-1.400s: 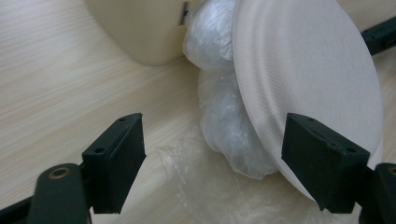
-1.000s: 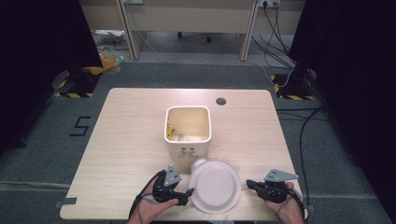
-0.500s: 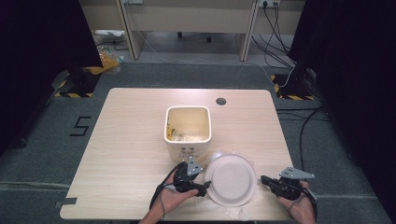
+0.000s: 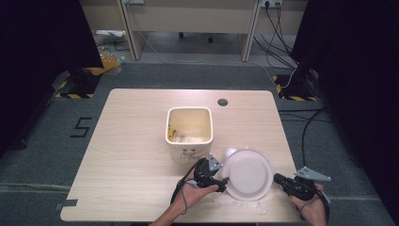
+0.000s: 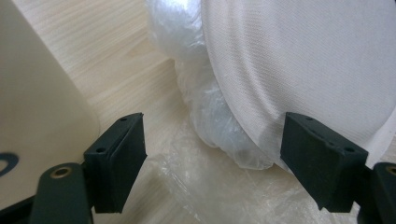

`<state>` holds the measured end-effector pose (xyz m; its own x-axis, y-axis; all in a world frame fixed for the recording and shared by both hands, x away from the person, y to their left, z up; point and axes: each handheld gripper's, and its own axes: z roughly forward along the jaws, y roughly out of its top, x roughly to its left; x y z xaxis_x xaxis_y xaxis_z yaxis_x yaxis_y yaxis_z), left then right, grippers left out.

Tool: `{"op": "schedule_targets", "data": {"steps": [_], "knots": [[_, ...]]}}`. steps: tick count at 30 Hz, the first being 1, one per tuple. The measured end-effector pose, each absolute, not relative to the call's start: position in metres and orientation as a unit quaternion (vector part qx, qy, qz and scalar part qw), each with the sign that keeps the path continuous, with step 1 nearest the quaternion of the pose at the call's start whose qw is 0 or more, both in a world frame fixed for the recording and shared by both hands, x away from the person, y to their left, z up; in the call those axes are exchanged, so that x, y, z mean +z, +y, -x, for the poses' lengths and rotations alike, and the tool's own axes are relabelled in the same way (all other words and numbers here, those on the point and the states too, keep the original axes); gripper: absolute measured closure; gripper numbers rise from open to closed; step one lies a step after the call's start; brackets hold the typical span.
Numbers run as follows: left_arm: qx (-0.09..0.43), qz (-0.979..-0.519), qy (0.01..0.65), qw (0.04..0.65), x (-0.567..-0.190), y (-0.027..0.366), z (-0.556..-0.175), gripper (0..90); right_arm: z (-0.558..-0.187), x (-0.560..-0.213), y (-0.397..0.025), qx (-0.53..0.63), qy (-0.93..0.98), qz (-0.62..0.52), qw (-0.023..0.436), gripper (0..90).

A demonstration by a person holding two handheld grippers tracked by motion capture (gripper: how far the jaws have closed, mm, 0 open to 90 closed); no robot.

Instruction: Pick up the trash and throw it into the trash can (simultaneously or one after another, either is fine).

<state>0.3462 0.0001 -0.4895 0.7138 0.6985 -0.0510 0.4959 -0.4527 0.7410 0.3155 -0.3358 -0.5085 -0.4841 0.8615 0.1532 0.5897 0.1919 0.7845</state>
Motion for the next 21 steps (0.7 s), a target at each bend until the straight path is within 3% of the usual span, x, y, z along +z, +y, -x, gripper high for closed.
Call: {"op": "schedule_targets", "data": {"steps": [1, 10, 21], "knots": [[0.131, -0.842, 0.354, 0.385, -0.490, -0.003, -0.348, 21.7, -0.315, -0.506, -0.338, 0.415, 0.749, -0.487, 0.173, 75.3], [0.125, -0.843, 0.354, 0.386, -0.493, -0.015, -0.350, 21.9, -0.307, -0.480, -0.341, 0.434, 0.732, -0.484, 0.205, 65.9], [0.118, -0.834, 0.365, 0.395, -0.496, -0.028, -0.359, 21.7, -0.307, -0.474, -0.325, 0.438, 0.741, -0.469, 0.198, 61.3]]}}
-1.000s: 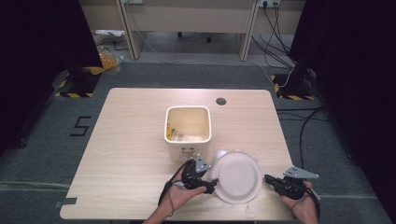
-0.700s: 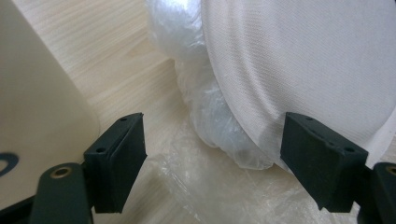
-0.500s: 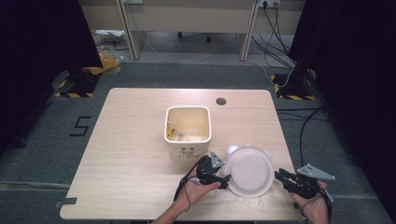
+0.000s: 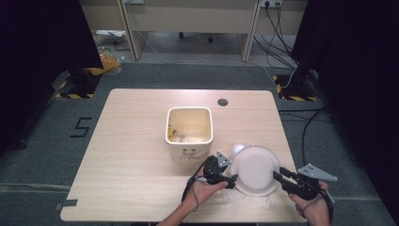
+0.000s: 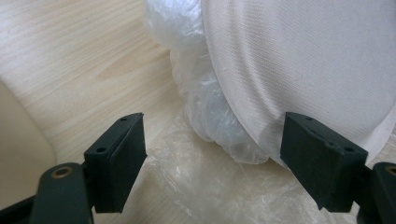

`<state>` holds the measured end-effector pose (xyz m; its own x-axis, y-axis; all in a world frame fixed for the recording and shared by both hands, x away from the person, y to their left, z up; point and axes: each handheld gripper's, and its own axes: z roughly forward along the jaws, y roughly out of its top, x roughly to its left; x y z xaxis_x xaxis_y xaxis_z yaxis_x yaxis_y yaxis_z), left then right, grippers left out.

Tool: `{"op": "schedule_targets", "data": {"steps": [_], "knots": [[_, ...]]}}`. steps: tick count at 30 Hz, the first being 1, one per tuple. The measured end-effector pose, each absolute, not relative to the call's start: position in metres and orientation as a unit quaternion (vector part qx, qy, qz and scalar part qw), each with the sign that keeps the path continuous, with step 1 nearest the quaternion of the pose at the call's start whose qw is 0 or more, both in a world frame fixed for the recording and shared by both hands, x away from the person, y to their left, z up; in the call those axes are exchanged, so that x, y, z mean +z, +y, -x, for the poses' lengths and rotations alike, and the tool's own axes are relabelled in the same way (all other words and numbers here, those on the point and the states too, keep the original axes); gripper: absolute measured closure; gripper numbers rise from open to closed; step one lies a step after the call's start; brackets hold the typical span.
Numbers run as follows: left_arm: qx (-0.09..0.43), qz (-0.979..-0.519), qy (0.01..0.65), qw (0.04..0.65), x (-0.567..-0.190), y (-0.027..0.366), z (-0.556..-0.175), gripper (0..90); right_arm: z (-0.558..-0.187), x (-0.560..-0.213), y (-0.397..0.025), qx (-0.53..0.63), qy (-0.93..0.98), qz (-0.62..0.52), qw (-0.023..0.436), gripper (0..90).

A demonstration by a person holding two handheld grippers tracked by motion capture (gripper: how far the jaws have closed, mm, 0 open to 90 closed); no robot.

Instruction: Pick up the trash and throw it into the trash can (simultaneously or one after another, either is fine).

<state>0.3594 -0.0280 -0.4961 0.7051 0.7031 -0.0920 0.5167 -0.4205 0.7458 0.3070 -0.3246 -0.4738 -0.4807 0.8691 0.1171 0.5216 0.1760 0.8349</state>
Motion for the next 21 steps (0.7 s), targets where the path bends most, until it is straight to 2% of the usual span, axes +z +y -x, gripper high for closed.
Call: {"op": "schedule_targets", "data": {"steps": [13, 21], "knots": [[0.111, -0.831, 0.367, 0.403, -0.495, -0.037, -0.365, 21.7, -0.306, -0.473, -0.325, 0.439, 0.737, -0.472, 0.202, 58.7], [0.107, -0.823, 0.366, 0.421, -0.484, -0.016, -0.355, 20.0, -0.303, -0.474, -0.321, 0.438, 0.740, -0.472, 0.196, 53.5]]}}
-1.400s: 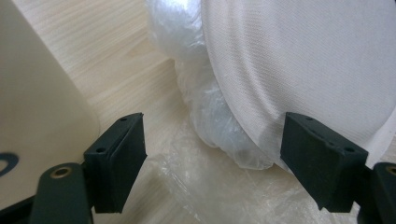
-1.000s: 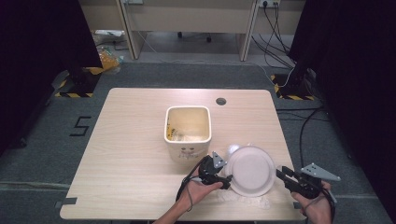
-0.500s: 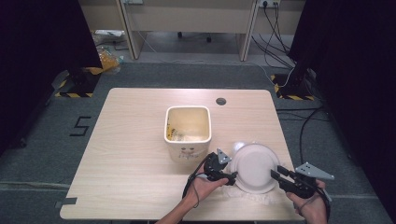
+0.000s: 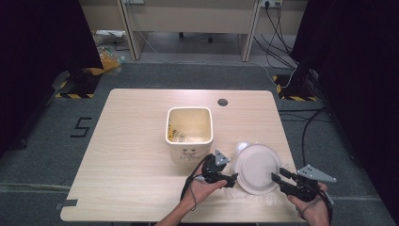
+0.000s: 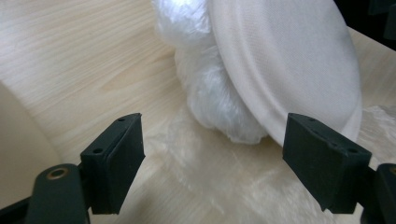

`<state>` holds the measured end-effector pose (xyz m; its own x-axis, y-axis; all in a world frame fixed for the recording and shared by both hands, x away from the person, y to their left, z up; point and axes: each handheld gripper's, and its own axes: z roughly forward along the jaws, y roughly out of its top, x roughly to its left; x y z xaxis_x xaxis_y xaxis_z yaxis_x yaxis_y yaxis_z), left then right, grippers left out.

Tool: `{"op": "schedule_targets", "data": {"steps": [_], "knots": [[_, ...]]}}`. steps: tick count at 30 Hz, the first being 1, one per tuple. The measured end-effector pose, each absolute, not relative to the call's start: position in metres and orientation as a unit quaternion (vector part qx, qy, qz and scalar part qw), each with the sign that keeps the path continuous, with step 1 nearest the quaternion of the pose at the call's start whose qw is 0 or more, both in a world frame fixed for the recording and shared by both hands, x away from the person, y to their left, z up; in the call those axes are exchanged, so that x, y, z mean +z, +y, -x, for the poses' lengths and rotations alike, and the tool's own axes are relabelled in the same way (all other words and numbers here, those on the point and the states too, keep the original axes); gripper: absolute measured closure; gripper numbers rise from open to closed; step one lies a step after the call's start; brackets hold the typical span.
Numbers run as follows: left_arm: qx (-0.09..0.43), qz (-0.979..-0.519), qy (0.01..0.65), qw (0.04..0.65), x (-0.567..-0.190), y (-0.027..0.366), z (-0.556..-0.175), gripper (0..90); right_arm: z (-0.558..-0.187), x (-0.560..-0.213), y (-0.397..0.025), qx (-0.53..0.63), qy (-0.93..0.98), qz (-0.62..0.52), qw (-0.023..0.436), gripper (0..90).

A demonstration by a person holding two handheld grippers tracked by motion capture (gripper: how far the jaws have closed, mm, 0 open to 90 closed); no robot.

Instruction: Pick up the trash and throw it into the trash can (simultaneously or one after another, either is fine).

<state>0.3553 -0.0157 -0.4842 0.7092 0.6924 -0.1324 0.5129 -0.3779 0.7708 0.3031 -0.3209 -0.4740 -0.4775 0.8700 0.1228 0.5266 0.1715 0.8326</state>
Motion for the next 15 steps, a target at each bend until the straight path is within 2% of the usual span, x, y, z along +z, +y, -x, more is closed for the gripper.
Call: {"op": "schedule_targets", "data": {"steps": [15], "knots": [[0.111, -0.830, 0.365, 0.406, -0.498, 0.035, -0.331, 19.3, -0.303, -0.473, -0.317, 0.437, 0.740, -0.474, 0.192, 48.3]]}}
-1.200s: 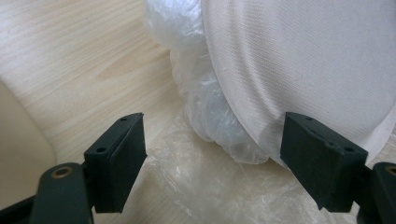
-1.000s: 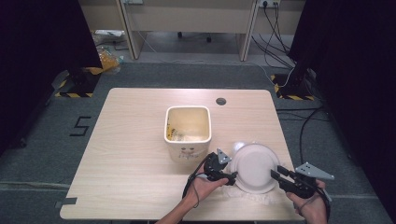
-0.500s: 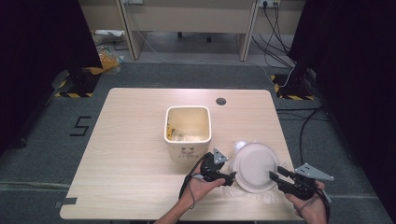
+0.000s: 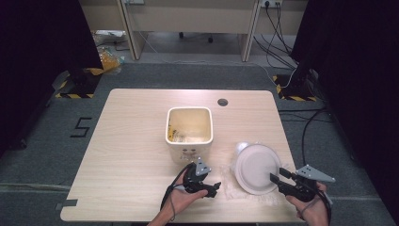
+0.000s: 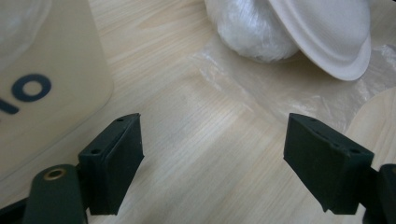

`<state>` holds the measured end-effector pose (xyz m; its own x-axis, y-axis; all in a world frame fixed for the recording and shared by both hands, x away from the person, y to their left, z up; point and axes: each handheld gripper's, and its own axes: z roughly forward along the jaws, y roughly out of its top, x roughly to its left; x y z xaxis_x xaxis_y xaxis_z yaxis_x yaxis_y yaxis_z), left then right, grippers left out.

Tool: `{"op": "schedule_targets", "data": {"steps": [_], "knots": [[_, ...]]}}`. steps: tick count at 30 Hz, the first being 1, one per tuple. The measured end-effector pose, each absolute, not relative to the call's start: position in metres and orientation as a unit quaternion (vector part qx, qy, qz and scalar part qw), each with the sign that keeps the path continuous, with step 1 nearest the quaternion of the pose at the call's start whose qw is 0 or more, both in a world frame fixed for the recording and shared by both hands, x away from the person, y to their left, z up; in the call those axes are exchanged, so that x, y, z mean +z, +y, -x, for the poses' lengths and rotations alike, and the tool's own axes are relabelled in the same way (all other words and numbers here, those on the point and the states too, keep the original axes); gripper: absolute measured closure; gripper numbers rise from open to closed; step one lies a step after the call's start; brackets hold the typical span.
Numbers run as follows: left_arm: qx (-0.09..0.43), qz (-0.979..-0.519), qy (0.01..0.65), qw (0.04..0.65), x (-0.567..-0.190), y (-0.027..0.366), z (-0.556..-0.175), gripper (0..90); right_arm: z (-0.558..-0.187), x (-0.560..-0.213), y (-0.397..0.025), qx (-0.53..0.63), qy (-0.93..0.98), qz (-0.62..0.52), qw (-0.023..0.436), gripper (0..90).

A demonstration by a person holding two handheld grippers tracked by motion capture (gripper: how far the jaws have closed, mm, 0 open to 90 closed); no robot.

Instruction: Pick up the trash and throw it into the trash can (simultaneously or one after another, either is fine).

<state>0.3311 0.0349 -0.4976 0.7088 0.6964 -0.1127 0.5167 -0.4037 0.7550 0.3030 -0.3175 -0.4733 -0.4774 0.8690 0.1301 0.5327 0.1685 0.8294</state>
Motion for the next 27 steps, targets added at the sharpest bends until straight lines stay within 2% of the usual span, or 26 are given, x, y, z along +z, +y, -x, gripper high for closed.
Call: {"op": "schedule_targets", "data": {"steps": [10, 23, 27], "knots": [[0.121, -0.833, 0.365, 0.398, -0.503, 0.047, -0.326, 18.7, -0.304, -0.473, -0.320, 0.439, 0.731, -0.486, 0.193, 42.0], [0.148, -0.839, 0.368, 0.373, -0.512, 0.064, -0.316, 18.0, -0.307, -0.473, -0.321, 0.434, 0.733, -0.488, 0.192, 39.9], [0.160, -0.832, 0.365, 0.387, -0.507, 0.062, -0.314, 17.6, -0.312, -0.470, -0.322, 0.430, 0.734, -0.488, 0.195, 39.3]]}}
